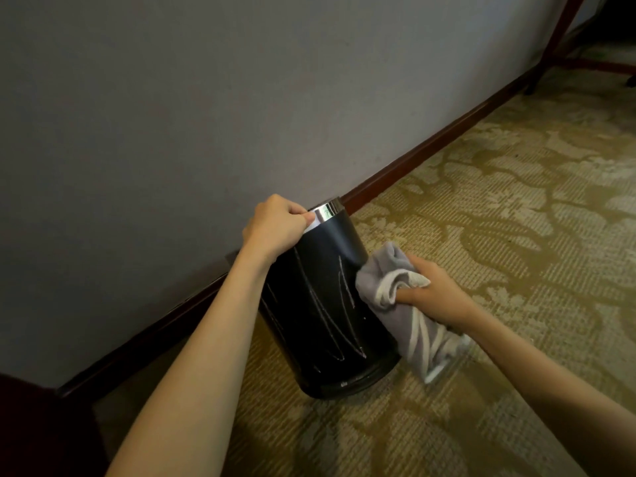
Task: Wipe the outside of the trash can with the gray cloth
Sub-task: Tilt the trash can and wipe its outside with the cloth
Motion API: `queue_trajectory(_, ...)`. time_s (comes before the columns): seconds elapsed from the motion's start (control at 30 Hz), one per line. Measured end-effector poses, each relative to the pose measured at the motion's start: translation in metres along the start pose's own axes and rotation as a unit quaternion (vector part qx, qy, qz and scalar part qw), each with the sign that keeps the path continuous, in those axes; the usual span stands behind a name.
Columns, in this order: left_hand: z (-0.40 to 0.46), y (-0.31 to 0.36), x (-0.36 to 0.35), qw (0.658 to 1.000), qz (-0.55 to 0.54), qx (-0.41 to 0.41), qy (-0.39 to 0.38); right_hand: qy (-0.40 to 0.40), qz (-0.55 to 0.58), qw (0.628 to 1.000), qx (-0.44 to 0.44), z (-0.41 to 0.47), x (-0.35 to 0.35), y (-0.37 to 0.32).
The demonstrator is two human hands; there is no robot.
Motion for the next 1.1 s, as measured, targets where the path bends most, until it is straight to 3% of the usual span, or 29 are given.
queue_trajectory(0.17,-0.009,0.008,-0.012,0.999,-0.016,0.018,-0.043,0.052,0.119,0.99,0.061,0.033,0.006,-0.05)
queue_trajectory(0.37,-0.006,0.008,-0.011,0.998,-0.046,0.031,-0.036,0.082,0.157,0.981,0.077,0.04,0.003,-0.054)
queue_trajectory(0.57,0.007,-0.014,0.003,0.995,-0.078,0.069,-0.005,-0.034,0.016,0.998,-0.051,0.016,0.002,0.025)
queue_trajectory(0.7,0.007,-0.017,0.004,0.994,-0.076,0.073,-0.003,-0.056,0.046,0.988,-0.134,0.003,0.005,0.058)
queue_trajectory(0.8,0.002,-0.007,-0.002,0.996,-0.061,0.059,-0.014,-0.037,0.048,0.995,-0.079,0.012,0.007,0.035)
queue_trajectory(0.97,-0.011,0.022,-0.021,0.999,-0.015,0.038,-0.02,0.066,0.184,0.981,0.019,0.038,0.013,-0.047)
queue_trajectory(1.1,-0.012,0.028,-0.027,0.999,-0.005,0.037,-0.01,0.1,0.179,0.978,0.03,0.04,0.014,-0.063)
Point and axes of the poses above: each hand's wrist, its own z-axis towards the middle knuckle, its own x-axis out of the back of the hand, y = z × x, the point moved 5 cm from there along z, towards the middle knuckle
